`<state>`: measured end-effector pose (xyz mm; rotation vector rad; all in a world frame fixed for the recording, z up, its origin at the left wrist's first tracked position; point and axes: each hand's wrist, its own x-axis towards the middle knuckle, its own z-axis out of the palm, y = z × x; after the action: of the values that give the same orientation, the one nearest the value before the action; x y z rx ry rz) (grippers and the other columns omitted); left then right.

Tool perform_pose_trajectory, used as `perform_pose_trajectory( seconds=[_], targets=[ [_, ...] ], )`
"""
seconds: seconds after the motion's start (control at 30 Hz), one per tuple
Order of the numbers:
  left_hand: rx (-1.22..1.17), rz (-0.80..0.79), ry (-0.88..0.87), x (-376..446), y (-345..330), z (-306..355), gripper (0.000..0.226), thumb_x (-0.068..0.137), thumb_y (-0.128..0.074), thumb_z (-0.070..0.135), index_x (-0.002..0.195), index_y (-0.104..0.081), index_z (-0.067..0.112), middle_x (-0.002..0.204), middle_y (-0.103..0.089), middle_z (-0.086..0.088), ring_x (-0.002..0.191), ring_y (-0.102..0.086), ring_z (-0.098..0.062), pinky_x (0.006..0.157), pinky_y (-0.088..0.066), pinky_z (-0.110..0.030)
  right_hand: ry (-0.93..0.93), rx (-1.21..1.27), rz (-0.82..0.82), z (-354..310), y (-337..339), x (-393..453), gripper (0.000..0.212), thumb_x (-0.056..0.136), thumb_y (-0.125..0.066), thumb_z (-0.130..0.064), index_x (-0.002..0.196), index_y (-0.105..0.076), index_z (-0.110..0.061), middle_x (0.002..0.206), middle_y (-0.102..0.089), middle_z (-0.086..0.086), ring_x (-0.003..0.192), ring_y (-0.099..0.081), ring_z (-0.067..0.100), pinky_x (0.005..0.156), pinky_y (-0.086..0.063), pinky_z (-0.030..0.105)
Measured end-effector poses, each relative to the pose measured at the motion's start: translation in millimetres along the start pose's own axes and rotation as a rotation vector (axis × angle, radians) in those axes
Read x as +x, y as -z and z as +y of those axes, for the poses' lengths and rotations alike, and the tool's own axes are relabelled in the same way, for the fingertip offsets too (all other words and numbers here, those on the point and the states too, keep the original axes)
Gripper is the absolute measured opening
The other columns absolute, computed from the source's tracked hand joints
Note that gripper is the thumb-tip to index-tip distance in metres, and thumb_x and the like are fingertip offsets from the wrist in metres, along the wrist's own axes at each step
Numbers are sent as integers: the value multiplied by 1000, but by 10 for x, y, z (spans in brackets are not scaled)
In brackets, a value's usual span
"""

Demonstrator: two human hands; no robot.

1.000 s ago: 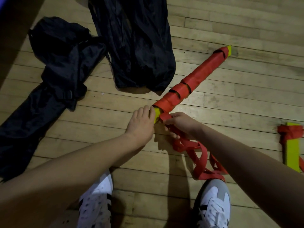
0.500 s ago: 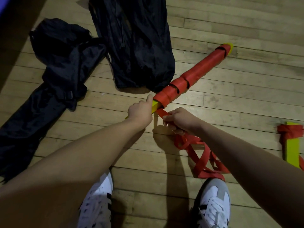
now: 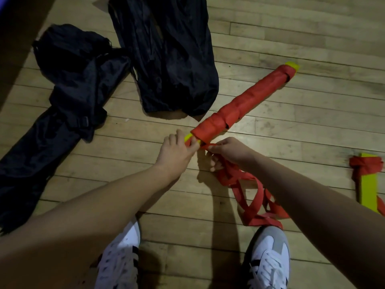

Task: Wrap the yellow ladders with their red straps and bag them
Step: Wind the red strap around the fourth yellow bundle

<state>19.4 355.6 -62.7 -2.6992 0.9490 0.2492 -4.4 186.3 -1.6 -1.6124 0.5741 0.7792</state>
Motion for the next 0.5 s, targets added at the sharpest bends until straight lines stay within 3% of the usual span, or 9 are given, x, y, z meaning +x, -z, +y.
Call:
perform_pose_trajectory(
  seconds=[0.1,0.2,0.33,0.5],
  targets=[
    [-176,-82,62,-136,65,140,58,97,-45,23,144,-11,24,143,-25,-27,119,-44,-39,98,-40,-43,-9,-4,1,48,-11,-36,16,99,-51,-11,94,-57,3,55,-62,8,45,-63,16,49,-53,22],
    [-302,-103,144,-108,197,147,61,93,-51,15,142,-16,26,127,-43,-17,110,-51,-34,83,-46,-38,-3,-11,-17,56,-13,-40,16,97,-54,-10,86,-57,1,59,-62,10,46,-63,17,51,-53,23],
    [-429,-100,267,-23,291,13,65,89,-60,13,140,-20,17,117,-50,-13,104,-54,-29,69,-41,-35,-35,-210,-93,29,27,-47,15,92,-62,-13,81,-60,-2,59,-65,8,47,-62,17,53,-54,24],
    [-372,-138,297,101,368,-140,67,88,-59,12,144,-21,8,127,-45,-17,114,-48,-32,82,-45,-37,-4,-286,-165,-28,79,-35,17,86,-70,-15,74,-61,-7,60,-67,7,50,-62,16,59,-53,23]
  ],
)
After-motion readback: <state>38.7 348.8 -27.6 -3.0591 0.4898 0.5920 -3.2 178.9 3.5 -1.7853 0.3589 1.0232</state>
